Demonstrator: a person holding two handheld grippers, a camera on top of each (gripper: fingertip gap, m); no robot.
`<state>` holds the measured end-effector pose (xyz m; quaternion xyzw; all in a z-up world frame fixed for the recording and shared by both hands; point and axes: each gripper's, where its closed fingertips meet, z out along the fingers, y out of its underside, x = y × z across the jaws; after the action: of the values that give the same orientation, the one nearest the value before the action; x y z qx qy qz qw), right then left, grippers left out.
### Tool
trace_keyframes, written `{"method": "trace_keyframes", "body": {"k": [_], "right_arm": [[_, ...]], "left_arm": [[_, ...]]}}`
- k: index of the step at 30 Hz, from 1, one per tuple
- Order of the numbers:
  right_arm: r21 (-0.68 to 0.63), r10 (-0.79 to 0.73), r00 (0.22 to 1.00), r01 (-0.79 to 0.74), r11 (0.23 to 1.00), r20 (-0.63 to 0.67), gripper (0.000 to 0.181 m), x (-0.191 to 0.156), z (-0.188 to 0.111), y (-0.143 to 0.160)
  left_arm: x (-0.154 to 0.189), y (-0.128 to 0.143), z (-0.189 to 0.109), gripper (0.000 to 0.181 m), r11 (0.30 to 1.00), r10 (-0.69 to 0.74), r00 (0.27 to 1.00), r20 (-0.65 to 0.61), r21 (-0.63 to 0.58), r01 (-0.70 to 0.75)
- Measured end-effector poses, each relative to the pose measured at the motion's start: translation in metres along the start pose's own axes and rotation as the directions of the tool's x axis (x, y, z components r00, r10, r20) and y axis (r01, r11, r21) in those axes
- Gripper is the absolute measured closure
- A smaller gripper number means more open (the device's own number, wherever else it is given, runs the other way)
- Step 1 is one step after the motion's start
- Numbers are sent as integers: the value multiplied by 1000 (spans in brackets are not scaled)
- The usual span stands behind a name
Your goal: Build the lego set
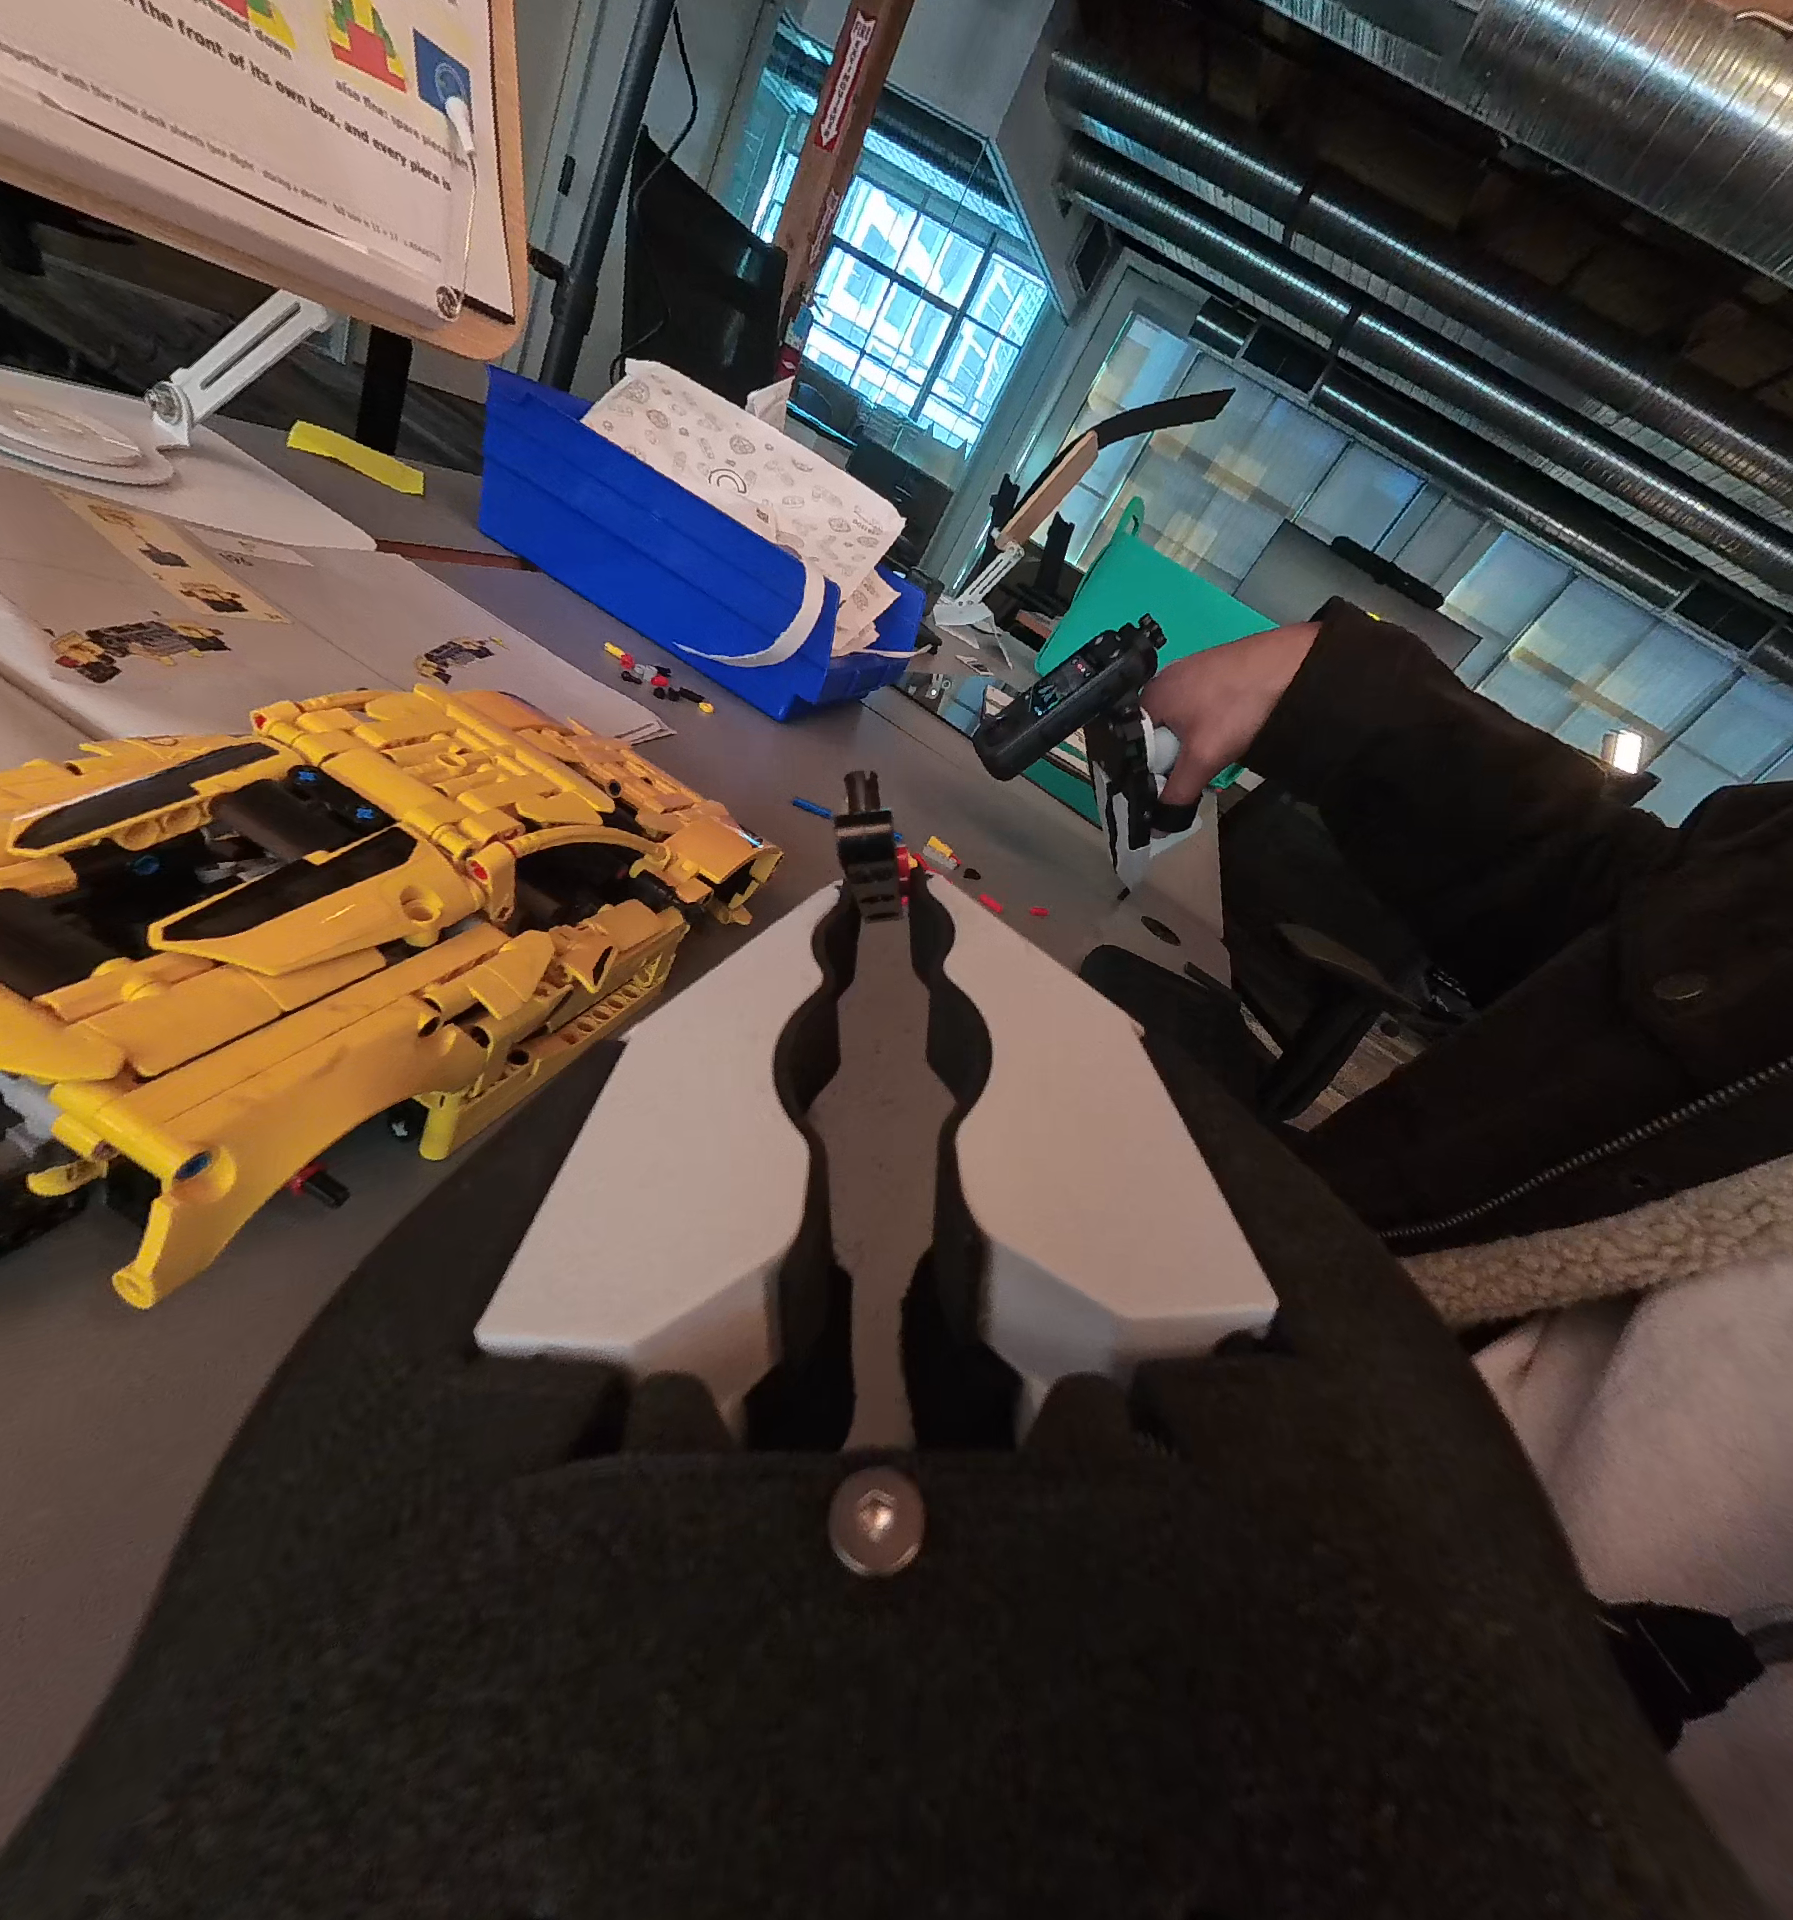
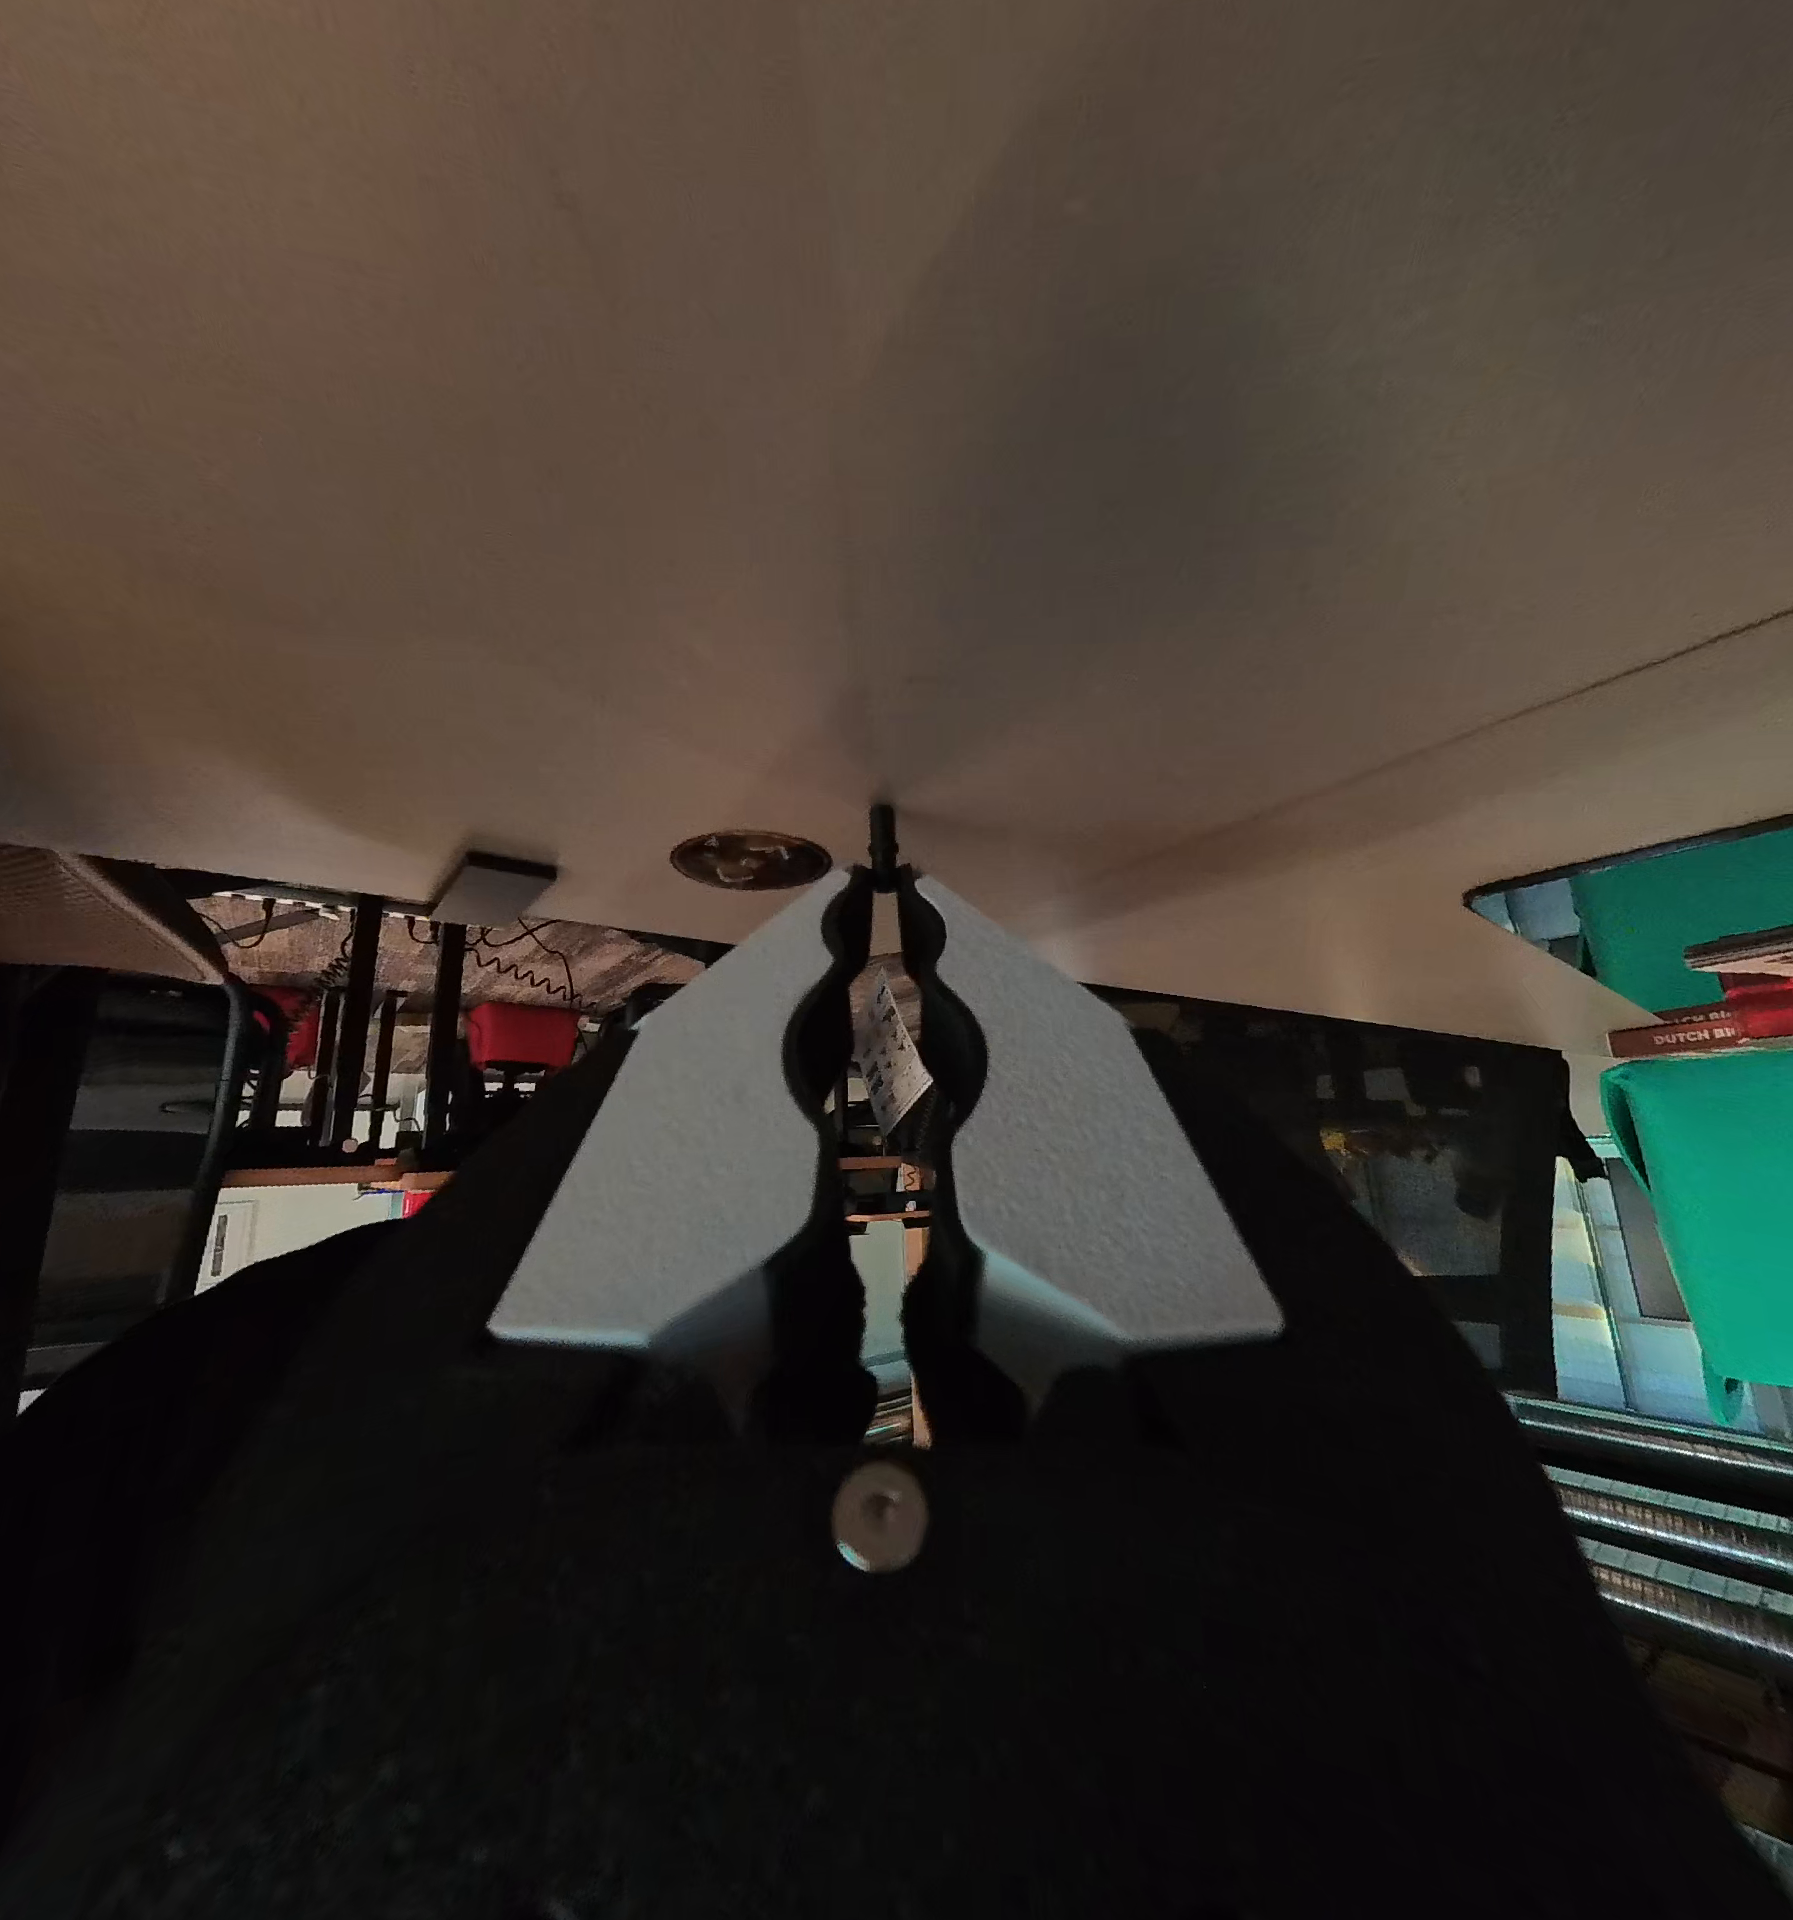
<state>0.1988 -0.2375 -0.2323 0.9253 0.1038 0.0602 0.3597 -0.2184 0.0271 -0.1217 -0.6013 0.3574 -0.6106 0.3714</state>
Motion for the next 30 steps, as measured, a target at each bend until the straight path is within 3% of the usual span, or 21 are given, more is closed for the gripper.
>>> {"method": "trace_keyframes", "body": {"k": [21, 23, 26, 28, 30], "right_arm": [[27, -15, 1000, 15, 1000, -24, 165, 3, -1, -3], [95, -40, 998, 43, 995, -42, 160, 6, -6, -5], [342, -29, 998, 49, 938, -64, 164, 14, -21, -4], [557, -3, 1000, 18, 830, -27, 163, 15, -35, -4], [739, 2, 1000, -13, 673, 16, 158, 14, -44, -3]], "left_arm": [[0, 0, 0, 172, 1000, 0, 1000, -1, 2, 0], [0, -1, 0, 172, 1000, -1, 1000, -1, 3, 1], [0, -1, -1, 173, 1000, -4, 1000, -1, 8, 4], [0, -1, -1, 172, 1000, -6, 1000, -3, 8, 6], [1, -1, 0, 172, 1000, -6, 1000, -7, 7, 6]]}}
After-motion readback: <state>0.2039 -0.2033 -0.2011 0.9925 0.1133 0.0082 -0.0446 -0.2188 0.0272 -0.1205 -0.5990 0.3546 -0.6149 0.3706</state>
